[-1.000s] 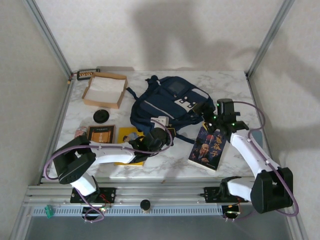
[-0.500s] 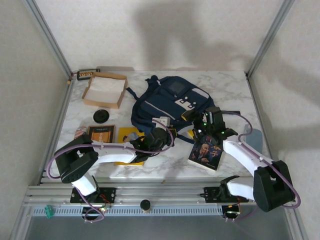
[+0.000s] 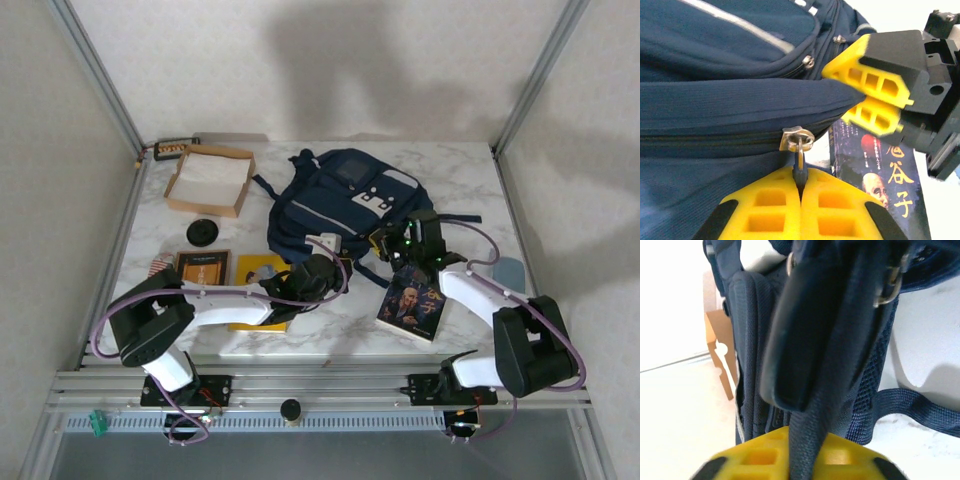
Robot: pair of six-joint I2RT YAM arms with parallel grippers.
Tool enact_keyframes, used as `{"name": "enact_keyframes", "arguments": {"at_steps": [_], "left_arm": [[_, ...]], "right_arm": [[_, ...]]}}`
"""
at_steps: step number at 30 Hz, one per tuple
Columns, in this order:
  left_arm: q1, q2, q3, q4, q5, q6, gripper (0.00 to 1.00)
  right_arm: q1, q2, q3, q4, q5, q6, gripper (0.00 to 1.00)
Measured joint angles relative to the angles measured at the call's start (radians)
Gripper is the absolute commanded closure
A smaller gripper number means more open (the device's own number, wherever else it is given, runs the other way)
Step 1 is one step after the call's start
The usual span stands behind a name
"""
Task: Pack the student bag
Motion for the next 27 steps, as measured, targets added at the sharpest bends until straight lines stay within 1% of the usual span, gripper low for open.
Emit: {"name": "enact_keyframes", "arguments": {"at_steps": [2, 5, 7, 10, 13, 15, 16, 21, 23, 26, 27], "left_arm": [[0.0, -0.034, -0.007, -0.041, -0.001, 0.0, 1.0], [0.01, -0.105, -0.013, -0.113, 0.01, -0.001, 1.0], [0.029, -0.133, -0.012, -0.154, 0.032, 0.0, 1.0], [0.053, -0.14, -0.014, -0.201, 0.044, 0.016, 1.0], [0.065, -0.138, -0.014, -0.221, 0.064, 0.035, 1.0], [0.066, -0.127, -0.008, -0.226, 0.076, 0.045, 1.0], [0.066, -0.119, -0.004, -0.225, 0.08, 0.046, 1.0], [0.066, -0.059, 0.029, -0.216, 0.1, 0.049, 1.0], [0.066, -0.036, 0.045, -0.212, 0.101, 0.049, 1.0], [0.066, -0.019, 0.061, -0.211, 0.105, 0.049, 1.0], [0.066, -0.017, 0.065, -0.211, 0.108, 0.049, 1.0]], "right_arm": [[-0.032, 0.004, 0.021, -0.029, -0.018, -0.042, 0.95], [-0.108, 0.023, 0.077, -0.079, -0.083, -0.122, 0.96], [-0.166, 0.053, 0.134, -0.127, -0.133, -0.18, 0.96], [-0.244, 0.124, 0.237, -0.196, -0.193, -0.278, 0.92], [-0.256, 0.158, 0.275, -0.227, -0.211, -0.342, 0.8], [-0.247, 0.159, 0.276, -0.251, -0.203, -0.378, 0.56], [-0.243, 0.159, 0.278, -0.264, -0.198, -0.398, 0.49], [-0.236, 0.127, 0.279, -0.364, -0.153, -0.484, 0.21], [-0.227, 0.08, 0.268, -0.392, -0.137, -0.496, 0.12], [-0.175, -0.004, 0.221, -0.397, -0.138, -0.483, 0.02], [-0.145, -0.026, 0.204, -0.397, -0.139, -0.467, 0.01]]}}
